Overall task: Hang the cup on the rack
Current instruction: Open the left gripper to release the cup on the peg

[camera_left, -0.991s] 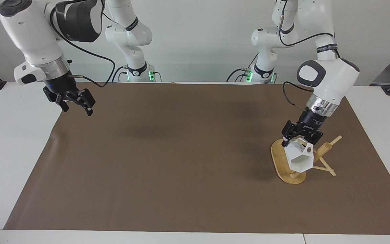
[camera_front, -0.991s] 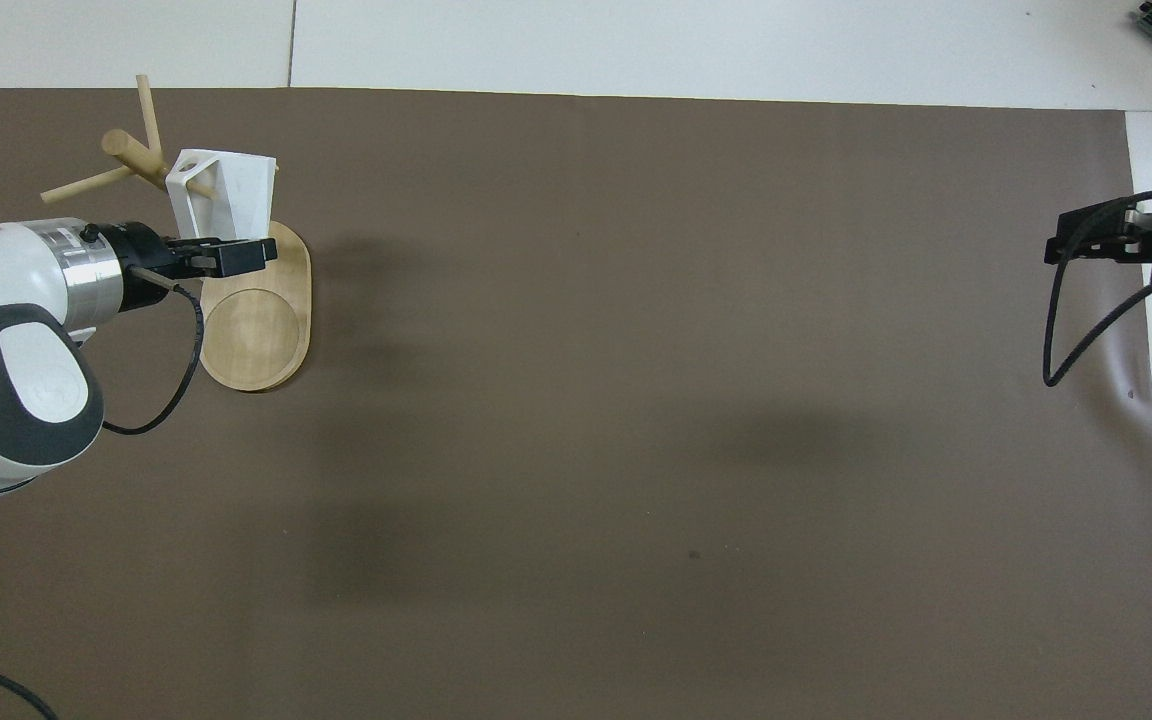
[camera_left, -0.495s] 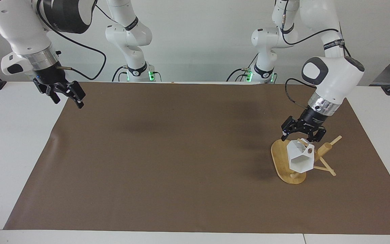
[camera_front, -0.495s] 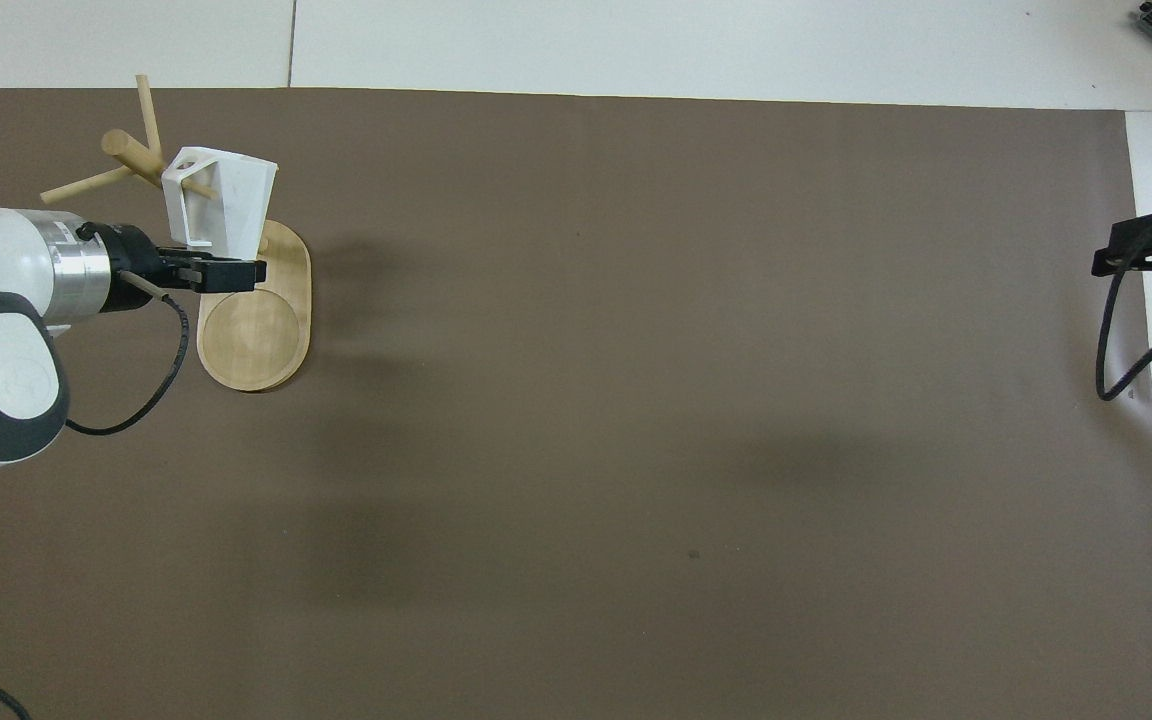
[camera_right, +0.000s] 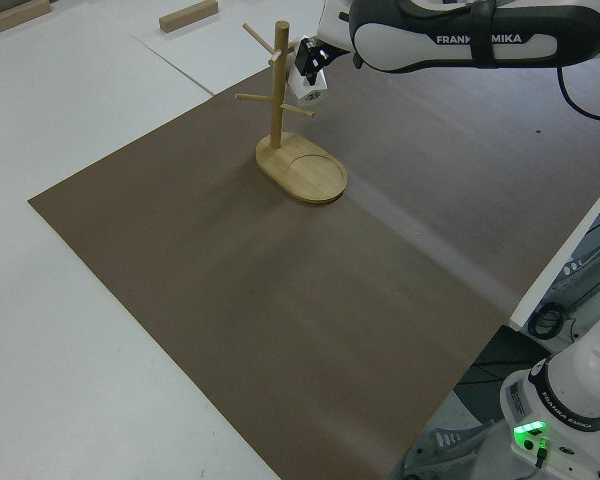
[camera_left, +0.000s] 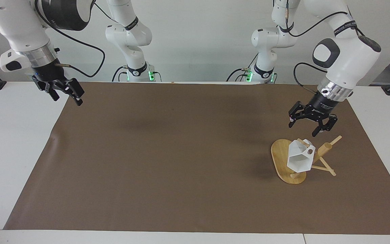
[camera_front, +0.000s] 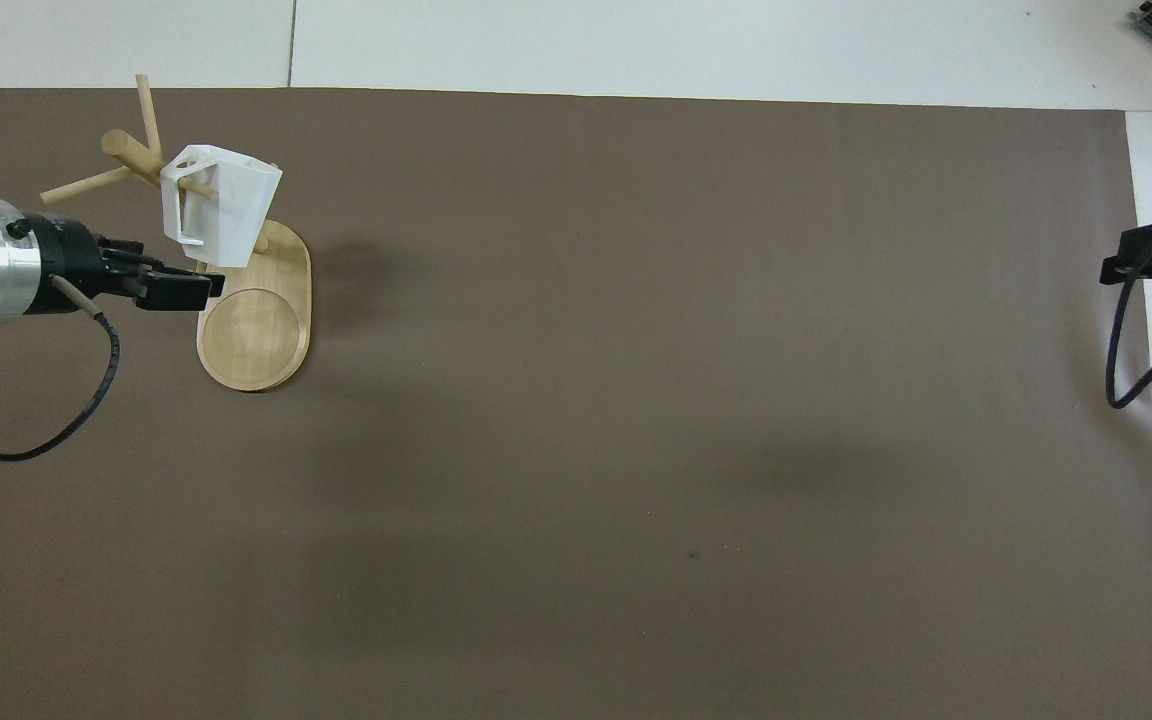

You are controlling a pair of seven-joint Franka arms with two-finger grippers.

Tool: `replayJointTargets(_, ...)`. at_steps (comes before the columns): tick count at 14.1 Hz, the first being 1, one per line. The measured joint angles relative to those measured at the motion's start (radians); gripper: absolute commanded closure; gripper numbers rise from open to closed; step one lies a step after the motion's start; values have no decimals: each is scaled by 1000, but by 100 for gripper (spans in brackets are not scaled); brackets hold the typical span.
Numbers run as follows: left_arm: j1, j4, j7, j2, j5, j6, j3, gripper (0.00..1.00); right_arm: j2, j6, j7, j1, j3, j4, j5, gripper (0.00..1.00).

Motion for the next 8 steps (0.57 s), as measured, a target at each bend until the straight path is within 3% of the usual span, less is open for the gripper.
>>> replayJointTargets(4,0,0,325,-49,3,-91,-1,0,-27,-1,0,-1,0,-24,0,0)
replayJointTargets(8,0,2,786,-76,18,-190,-1,0,-38,28,0,-1,2,-65,0,0)
